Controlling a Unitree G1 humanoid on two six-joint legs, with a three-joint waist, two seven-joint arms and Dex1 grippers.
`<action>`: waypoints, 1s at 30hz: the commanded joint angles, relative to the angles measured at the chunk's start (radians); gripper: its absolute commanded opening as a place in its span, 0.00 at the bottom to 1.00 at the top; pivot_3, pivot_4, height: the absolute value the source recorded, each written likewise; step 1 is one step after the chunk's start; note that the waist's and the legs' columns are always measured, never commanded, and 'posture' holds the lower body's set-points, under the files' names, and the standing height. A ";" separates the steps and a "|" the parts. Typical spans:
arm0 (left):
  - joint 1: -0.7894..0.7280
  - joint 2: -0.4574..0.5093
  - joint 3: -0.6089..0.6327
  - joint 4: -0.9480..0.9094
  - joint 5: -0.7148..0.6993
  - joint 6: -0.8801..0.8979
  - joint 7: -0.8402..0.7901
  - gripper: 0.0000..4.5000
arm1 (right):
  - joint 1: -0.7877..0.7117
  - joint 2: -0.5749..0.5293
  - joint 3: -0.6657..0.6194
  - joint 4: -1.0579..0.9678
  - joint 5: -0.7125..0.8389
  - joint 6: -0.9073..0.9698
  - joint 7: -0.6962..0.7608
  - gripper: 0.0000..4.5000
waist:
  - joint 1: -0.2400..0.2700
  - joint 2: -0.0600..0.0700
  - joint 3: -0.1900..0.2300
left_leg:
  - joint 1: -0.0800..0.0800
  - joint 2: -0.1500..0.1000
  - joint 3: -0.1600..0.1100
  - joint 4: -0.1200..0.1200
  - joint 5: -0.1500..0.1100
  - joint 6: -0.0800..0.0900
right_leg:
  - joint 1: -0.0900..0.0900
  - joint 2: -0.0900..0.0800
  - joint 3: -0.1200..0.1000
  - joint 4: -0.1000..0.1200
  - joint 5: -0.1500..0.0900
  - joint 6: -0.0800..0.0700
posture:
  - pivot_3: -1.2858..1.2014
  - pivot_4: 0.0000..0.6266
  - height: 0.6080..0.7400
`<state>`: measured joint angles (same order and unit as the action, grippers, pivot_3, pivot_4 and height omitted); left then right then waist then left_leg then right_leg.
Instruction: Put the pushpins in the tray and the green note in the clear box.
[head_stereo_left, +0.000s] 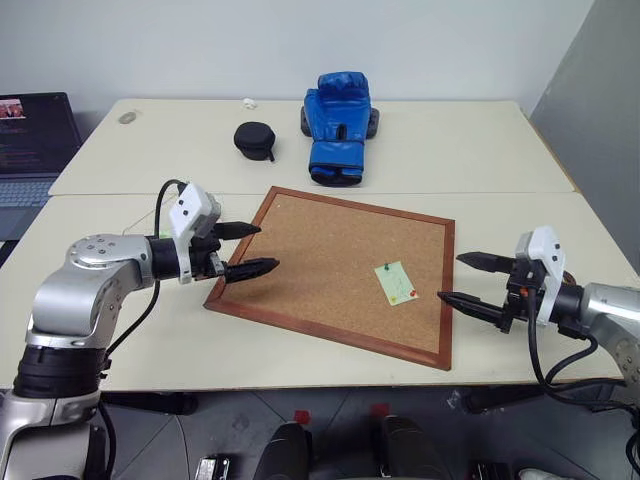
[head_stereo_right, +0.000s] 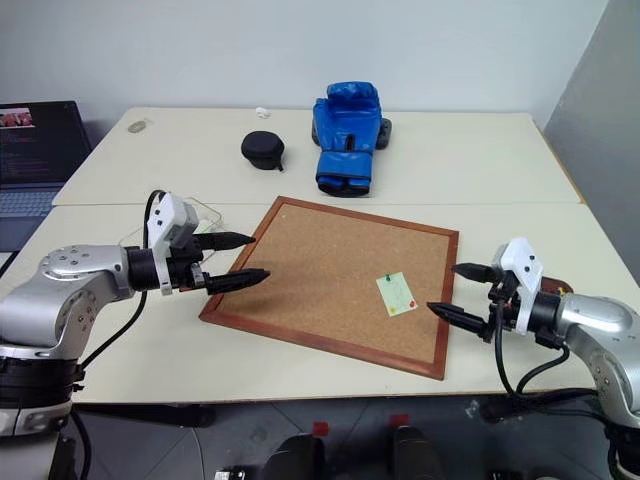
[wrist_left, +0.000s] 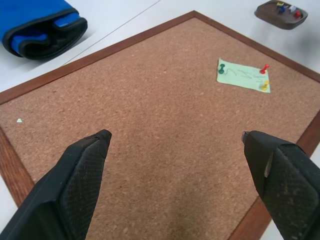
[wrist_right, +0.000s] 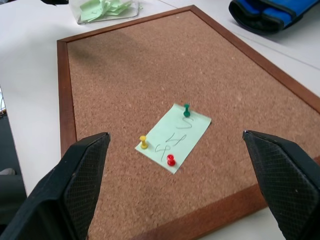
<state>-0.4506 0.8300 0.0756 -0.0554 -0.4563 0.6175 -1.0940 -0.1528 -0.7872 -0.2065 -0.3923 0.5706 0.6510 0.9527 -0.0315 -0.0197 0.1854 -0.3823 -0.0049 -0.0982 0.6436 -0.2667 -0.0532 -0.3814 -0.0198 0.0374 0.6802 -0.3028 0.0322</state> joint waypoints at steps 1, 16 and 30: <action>-0.010 0.016 -0.002 -0.009 0.018 -0.039 -0.008 1.00 | -0.022 -0.013 0.000 -0.004 0.002 -0.026 0.006 1.00 | 0.001 0.000 0.000 | 0.000 0.000 0.000 0.000 0.000 0.000 | 0.000 0.000 0.000 0.000 0.000 0.000 | 0.52 0.24 1.00; -0.032 -0.006 -0.011 0.029 0.031 -0.078 -0.011 1.00 | -0.022 -0.012 0.009 -0.006 0.004 -0.031 -0.007 1.00 | 0.001 0.000 0.000 | -0.001 0.000 -0.001 0.001 0.000 0.000 | 0.000 0.000 0.000 0.001 0.000 0.000 | 0.52 0.24 1.00; -0.042 -0.118 -0.065 0.044 0.049 -0.151 0.004 0.80 | -0.060 0.041 0.090 0.018 -0.052 -0.077 -0.056 1.00 | 0.001 0.000 0.000 | -0.001 0.000 0.000 0.002 0.000 0.000 | 0.000 0.000 0.000 0.001 0.000 0.001 | 0.52 0.24 1.00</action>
<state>-0.4757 0.7204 0.0210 -0.0183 -0.4189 0.5107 -1.0827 -0.1846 -0.7584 -0.1221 -0.3744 0.5284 0.6041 0.9104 -0.0305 -0.0197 0.1854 -0.3828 -0.0045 -0.0984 0.6452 -0.2666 -0.0533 -0.3816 -0.0202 0.0374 0.6815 -0.3023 0.0327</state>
